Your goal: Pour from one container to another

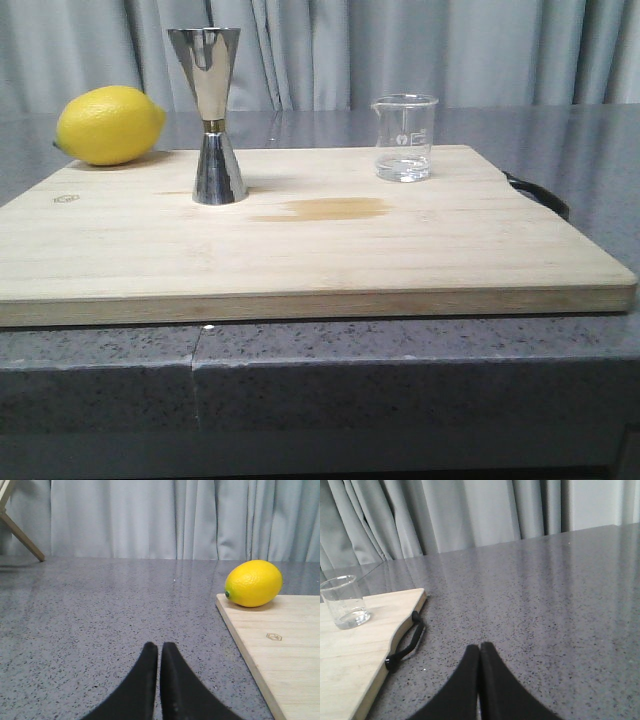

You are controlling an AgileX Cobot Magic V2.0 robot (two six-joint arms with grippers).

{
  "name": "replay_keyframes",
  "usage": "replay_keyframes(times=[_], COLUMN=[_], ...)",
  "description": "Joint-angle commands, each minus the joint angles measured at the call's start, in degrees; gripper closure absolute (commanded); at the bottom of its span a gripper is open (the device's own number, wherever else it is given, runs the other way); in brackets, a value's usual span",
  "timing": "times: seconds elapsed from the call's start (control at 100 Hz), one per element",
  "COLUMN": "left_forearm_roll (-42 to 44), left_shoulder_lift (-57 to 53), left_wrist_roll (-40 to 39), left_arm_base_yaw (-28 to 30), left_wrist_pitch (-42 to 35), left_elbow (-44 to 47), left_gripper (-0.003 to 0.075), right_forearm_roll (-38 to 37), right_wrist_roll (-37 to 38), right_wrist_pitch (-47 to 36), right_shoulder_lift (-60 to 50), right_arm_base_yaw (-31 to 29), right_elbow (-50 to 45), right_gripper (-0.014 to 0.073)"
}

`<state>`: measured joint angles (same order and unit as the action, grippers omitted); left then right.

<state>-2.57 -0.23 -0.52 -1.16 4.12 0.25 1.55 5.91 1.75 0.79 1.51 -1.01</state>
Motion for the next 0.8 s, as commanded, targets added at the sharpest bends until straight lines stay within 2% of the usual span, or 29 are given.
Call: replay_keyframes(times=[0.0, 0.79], left_forearm_roll=[-0.23, -0.23], left_shoulder_lift=[-1.42, -1.42], left_wrist_roll=[-0.39, -0.39], left_arm_base_yaw=[0.04, 0.04], left_wrist_pitch=[-5.03, -5.03], left_elbow=[2.03, 2.03], left_gripper=[0.0739, 0.0739], right_forearm_roll=[0.11, -0.04], right_wrist_roll=[-0.64, -0.64], right_wrist_pitch=[-7.1, -6.19], right_shoulder_lift=[-2.11, -2.36], right_arm_base_yaw=[-0.3, -0.3], right_elbow=[-1.17, -1.23], right_gripper=[0.0665, 0.0665])
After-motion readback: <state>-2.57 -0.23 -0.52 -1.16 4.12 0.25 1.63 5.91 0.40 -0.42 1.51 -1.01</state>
